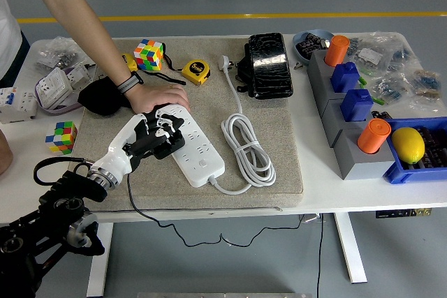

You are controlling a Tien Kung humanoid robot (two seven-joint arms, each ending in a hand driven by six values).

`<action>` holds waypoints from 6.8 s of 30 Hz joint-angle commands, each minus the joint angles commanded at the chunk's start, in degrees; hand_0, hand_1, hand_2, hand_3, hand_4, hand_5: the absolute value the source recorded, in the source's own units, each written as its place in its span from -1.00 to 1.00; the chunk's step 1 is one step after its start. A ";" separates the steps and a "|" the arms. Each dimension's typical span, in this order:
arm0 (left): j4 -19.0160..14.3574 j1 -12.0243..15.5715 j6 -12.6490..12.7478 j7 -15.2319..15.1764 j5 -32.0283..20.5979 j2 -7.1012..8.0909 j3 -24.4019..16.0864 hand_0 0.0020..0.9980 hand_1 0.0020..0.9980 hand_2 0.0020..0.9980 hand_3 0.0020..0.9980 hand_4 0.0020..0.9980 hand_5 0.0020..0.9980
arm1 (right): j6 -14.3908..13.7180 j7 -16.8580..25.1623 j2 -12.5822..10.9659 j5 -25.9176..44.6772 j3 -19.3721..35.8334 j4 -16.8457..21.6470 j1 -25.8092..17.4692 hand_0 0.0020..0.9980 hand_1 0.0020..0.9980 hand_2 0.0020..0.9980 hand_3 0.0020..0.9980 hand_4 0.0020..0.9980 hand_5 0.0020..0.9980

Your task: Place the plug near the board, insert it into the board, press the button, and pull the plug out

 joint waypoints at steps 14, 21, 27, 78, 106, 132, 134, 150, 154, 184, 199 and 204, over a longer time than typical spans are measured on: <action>-0.22 -0.15 0.08 0.05 0.26 0.12 -0.52 -0.49 -0.34 -0.16 -0.11 0.59 -0.33 | -0.01 -0.03 -0.20 0.11 -0.41 0.00 0.04 -0.01 0.16 0.08 0.02 0.68 -0.28; -0.30 -0.19 -0.03 0.23 0.53 0.19 -0.55 -0.49 -0.34 -0.16 -0.10 0.59 -0.33 | -0.01 -0.03 -0.33 0.07 -0.53 0.00 -0.02 -0.01 0.16 0.08 0.01 0.68 -0.28; -0.48 0.04 -0.24 0.54 0.88 0.32 -0.78 -0.49 -0.34 -0.16 -0.10 0.59 -0.33 | 0.02 -0.01 -0.42 0.09 -0.88 0.00 0.01 -0.01 0.16 0.08 0.01 0.68 -0.28; -12.36 -1.79 -24.74 36.46 46.23 -0.33 -2.23 -0.88 -0.80 -0.70 0.69 0.57 -1.00 | 0.25 0.06 0.15 -0.71 0.75 0.00 -0.18 -0.01 0.16 0.08 0.01 0.67 -0.29; -9.75 -0.21 -9.39 15.91 25.13 -0.01 -4.67 -0.85 -0.85 -0.72 0.23 0.40 -0.68 | 0.28 0.07 0.25 -1.07 1.15 0.00 -0.14 -0.01 0.16 0.08 0.02 0.67 -0.30; -2.67 0.66 6.16 0.28 10.47 -0.73 -4.31 -0.01 0.18 0.08 0.09 0.73 -0.52 | 0.26 0.08 0.26 -0.75 0.81 0.00 -0.12 -0.01 0.16 0.08 0.02 0.68 -0.29; -1.85 0.59 6.92 0.45 14.48 -0.85 -4.37 -0.01 0.18 0.08 0.09 0.73 -0.52 | 0.26 0.06 0.25 -0.69 0.74 0.00 -0.12 -0.01 0.16 0.08 0.02 0.68 -0.29; 4.12 -0.56 8.02 12.84 51.90 -2.08 -3.50 0.26 0.29 0.28 0.31 1.00 -0.36 | 0.36 0.13 -0.01 -0.62 0.18 0.00 -0.02 -0.01 0.16 0.08 0.02 0.68 -0.29; 5.34 -0.89 8.21 13.67 54.59 -2.24 -2.96 0.26 0.29 0.28 0.31 1.00 -0.36 | 0.33 0.13 -0.09 -0.60 0.17 0.00 0.01 -0.01 0.16 0.08 0.02 0.68 -0.29; 10.09 -2.96 10.27 12.83 56.60 -4.26 -1.93 -0.40 -0.40 -0.12 0.07 0.60 -0.90 | 0.39 0.23 0.16 -1.94 1.71 0.10 -0.27 -0.01 0.16 0.08 0.01 0.67 -0.29; 9.38 -2.21 12.66 6.10 51.78 -3.82 -3.53 -0.45 -0.47 -0.29 0.01 0.33 -1.00 | 0.39 0.30 0.25 -1.98 1.96 0.09 -0.25 -0.01 0.16 0.08 0.02 0.68 -0.29; 9.55 -1.24 14.35 1.96 51.29 -3.53 -5.54 -0.45 -0.47 -0.29 0.01 0.33 -1.00 | 0.41 0.32 0.26 -2.00 1.91 0.09 -0.27 -0.01 0.16 0.08 0.02 0.68 -0.29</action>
